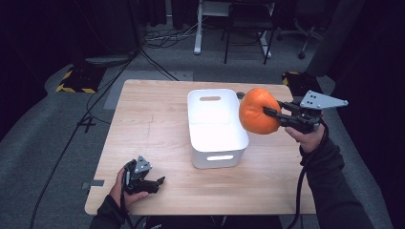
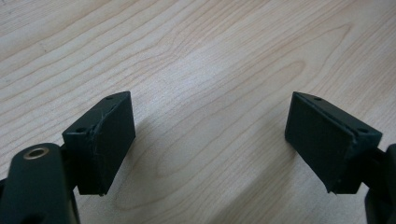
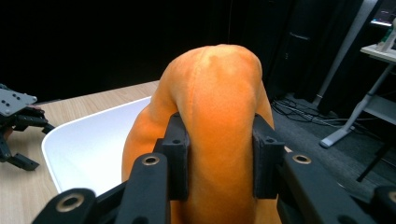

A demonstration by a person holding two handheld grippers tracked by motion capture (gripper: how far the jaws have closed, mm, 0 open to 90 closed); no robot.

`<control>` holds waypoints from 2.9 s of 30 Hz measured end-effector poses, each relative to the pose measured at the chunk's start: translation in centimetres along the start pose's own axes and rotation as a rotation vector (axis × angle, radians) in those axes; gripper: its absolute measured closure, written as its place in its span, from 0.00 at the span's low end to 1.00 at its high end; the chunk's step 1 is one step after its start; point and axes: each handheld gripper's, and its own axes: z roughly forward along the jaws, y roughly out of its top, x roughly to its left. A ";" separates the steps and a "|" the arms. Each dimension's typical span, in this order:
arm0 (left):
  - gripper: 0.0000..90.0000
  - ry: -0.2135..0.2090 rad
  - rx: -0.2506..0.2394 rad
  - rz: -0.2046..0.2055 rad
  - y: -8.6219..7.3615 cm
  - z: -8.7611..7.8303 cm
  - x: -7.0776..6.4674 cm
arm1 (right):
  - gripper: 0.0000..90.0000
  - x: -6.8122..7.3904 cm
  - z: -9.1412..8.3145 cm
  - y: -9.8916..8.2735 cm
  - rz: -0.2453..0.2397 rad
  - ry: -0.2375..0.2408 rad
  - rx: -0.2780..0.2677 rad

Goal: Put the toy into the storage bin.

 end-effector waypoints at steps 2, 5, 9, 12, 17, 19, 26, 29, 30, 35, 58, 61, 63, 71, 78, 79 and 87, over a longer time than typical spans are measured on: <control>0.18 0.000 0.000 0.000 0.0 0.0 0.0 | 0.73 0.1 0.3 0.1 -0.003 0.013 -0.001; 0.18 0.000 0.000 0.000 0.0 0.0 0.0 | 0.73 0.3 0.8 0.4 -0.004 0.020 -0.003; 0.18 0.000 0.000 0.000 0.0 0.0 0.0 | 0.73 0.7 1.5 0.7 -0.017 0.033 0.002; 0.18 0.000 0.000 0.000 0.0 0.0 0.0 | 0.73 0.9 1.9 0.8 -0.020 0.047 0.000; 0.18 0.000 0.000 0.000 0.0 0.0 0.0 | 0.72 1.4 2.8 1.0 -0.032 0.065 0.006; 0.18 0.000 0.000 0.001 0.0 0.0 0.0 | 0.72 1.6 3.1 1.1 -0.036 0.069 0.009; 0.18 -0.001 0.002 0.002 0.0 0.0 0.0 | 0.72 2.2 4.0 1.3 -0.042 0.090 0.011; 0.18 0.000 0.001 0.001 0.0 0.0 0.0 | 0.72 2.4 4.4 1.3 -0.044 0.099 0.015; 0.18 0.000 0.002 0.002 0.0 0.0 0.0 | 0.72 2.5 4.6 1.3 -0.043 0.100 0.015; 0.18 0.000 0.005 0.006 0.0 0.0 0.0 | 0.72 3.0 5.3 1.3 -0.049 0.118 0.021; 0.18 0.002 0.005 0.007 0.0 0.0 0.0 | 0.71 3.7 8.3 0.8 -0.055 0.161 0.052; 0.18 0.001 0.004 0.006 0.0 0.0 0.0 | 0.71 3.8 8.7 0.8 -0.060 0.161 0.051; 0.18 0.001 0.004 0.007 0.0 0.0 0.0 | 0.71 3.9 8.9 0.9 -0.060 0.164 0.052; 0.19 -0.001 0.003 0.004 0.0 0.0 0.0 | 0.71 4.5 9.5 0.8 -0.058 0.183 0.054; 0.19 -0.001 0.003 0.004 0.0 0.0 0.0 | 0.71 4.8 10.2 -0.1 -0.053 0.196 0.074; 0.19 -0.001 0.003 0.004 0.0 0.0 0.0 | 0.70 4.8 10.3 -0.2 -0.053 0.198 0.078; 0.19 0.000 0.003 0.004 0.0 0.0 0.0 | 0.70 5.1 10.9 -1.7 -0.046 0.205 0.129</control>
